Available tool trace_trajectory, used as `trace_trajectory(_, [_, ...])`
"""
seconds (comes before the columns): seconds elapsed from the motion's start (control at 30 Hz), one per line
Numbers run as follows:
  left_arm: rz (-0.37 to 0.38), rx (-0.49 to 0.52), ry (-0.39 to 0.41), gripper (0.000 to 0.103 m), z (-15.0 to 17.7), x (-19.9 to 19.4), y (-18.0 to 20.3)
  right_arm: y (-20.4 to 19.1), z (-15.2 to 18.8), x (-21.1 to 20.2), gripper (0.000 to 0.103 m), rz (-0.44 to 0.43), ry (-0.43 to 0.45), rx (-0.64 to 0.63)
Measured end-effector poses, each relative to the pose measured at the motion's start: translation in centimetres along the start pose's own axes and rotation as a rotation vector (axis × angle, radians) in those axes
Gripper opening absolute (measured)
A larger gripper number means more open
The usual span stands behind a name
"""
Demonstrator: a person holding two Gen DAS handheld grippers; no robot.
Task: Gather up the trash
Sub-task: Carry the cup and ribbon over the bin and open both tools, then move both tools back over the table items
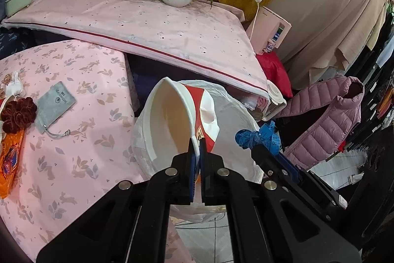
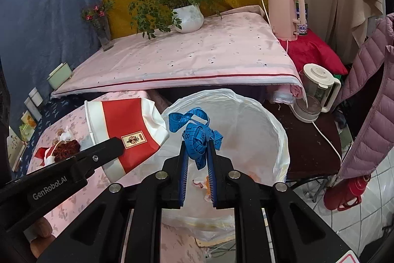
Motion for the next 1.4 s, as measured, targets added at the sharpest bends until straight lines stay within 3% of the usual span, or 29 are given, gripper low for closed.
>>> trace_trajectory(0.03, [0.002, -0.013, -0.002, 0.008, 0.0, 0.1, 0.0, 0.2, -0.1, 0.1, 0.014, 0.002, -0.001, 0.002])
trace_trajectory(0.07, [-0.008, -0.027, -0.003, 0.026, 0.1, 0.2, -0.2, 0.3, -0.1, 0.2, 0.017, 0.007, -0.001, 0.005])
trace_trajectory(0.13, [-0.041, -0.042, 0.018, 0.05, -0.1, -0.1, -0.8, 0.5, -0.2, 0.2, 0.02, 0.019, 0.003, 0.014])
trace_trajectory(0.27, [-0.088, -0.027, 0.044, 0.05, -0.6, -0.8, -1.8, 0.4, -0.4, 0.3, 0.029, 0.021, 0.008, 0.02])
trace_trajectory(0.53, [-0.162, -0.055, 0.06, 0.05, -0.8, -2.1, -5.1, -1.4, -0.6, 0.4, 0.032, -0.003, 0.01, -0.006])
trace_trajectory(1.1, [-0.242, -0.106, 0.083, 0.051, -0.3, -4.5, -10.2, -7.5, 0.3, 0.5, 0.039, -0.069, -0.005, -0.089])
trace_trajectory(1.4, [-0.292, -0.135, 0.098, 0.058, 0.3, -6.0, -13.1, -10.8, 1.2, 0.7, 0.039, -0.107, -0.022, -0.132])
Point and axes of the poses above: each gripper's, at about its wrist camera, not at the fingertips, and x roughly the way its jaws point, y to its right, z to its underside, the point moved 9 cm from there along x, roughly the way its jaws point, and after that the axes turned 3 degrees about y, right-handed, at the moved point
